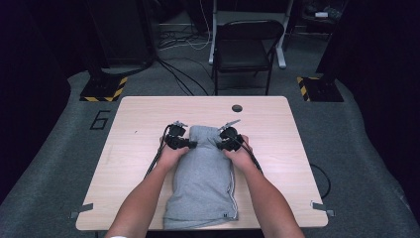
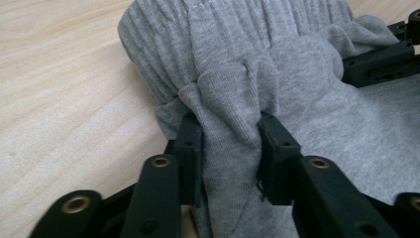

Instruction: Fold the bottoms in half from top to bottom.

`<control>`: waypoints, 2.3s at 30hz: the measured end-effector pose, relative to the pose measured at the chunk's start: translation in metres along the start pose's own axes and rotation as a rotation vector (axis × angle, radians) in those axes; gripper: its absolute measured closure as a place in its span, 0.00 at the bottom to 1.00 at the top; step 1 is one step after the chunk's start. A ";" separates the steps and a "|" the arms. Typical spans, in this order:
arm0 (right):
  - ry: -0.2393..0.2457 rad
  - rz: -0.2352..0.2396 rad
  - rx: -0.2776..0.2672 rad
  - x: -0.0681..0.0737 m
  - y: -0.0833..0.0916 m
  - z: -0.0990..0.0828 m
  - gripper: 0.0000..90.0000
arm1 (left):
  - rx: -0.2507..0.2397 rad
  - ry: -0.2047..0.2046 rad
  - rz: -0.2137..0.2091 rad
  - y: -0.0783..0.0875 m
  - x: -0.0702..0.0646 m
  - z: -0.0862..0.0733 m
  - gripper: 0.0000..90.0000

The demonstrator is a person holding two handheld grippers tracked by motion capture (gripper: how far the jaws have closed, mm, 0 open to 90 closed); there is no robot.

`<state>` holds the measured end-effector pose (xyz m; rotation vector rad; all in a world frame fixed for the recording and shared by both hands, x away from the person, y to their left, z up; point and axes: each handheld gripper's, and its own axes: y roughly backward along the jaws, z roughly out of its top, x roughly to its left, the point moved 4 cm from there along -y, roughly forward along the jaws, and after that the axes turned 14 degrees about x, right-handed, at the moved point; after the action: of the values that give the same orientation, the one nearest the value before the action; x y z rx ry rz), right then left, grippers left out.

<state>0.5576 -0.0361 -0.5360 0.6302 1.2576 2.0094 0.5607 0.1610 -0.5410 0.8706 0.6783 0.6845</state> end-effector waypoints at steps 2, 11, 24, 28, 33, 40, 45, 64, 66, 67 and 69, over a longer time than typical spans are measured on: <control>0.004 -0.004 0.001 0.000 0.001 0.000 0.92 | 0.004 -0.012 0.002 0.000 0.000 -0.001 0.79; 0.024 -0.009 0.003 -0.002 0.007 0.000 0.92 | 0.005 0.003 -0.009 0.005 -0.002 0.000 0.85; 0.050 -0.006 -0.038 -0.002 0.024 0.004 0.92 | -0.035 -0.034 0.017 0.022 -0.007 0.008 0.87; 0.057 -0.012 -0.073 -0.001 0.036 0.011 0.92 | -0.075 -0.059 0.036 0.036 -0.008 0.015 0.87; 0.087 -0.019 -0.140 -0.002 0.054 0.017 0.92 | -0.114 -0.067 0.044 0.053 -0.008 0.019 0.87; 0.106 -0.057 -0.203 0.000 0.072 0.028 0.92 | -0.161 -0.101 0.076 0.075 -0.015 0.034 0.87; 0.101 -0.072 -0.240 -0.002 0.085 0.036 0.92 | -0.201 -0.109 0.096 0.087 -0.016 0.042 0.87; 0.253 -0.138 -0.297 0.016 0.095 0.022 0.91 | -0.232 -0.181 0.075 0.101 -0.027 0.020 0.87; 0.256 -0.131 -0.303 0.018 0.096 0.018 0.91 | -0.228 -0.186 0.070 0.101 -0.030 0.017 0.86; 0.266 -0.130 -0.304 0.018 0.096 0.016 0.91 | -0.235 -0.198 0.068 0.101 -0.031 0.015 0.86; 0.266 -0.125 -0.312 0.019 0.096 0.010 0.91 | -0.232 -0.200 0.062 0.101 -0.035 0.012 0.86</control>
<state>0.5246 -0.0447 -0.4438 0.1349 1.0665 2.1719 0.5231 0.1764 -0.4410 0.7354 0.3851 0.7049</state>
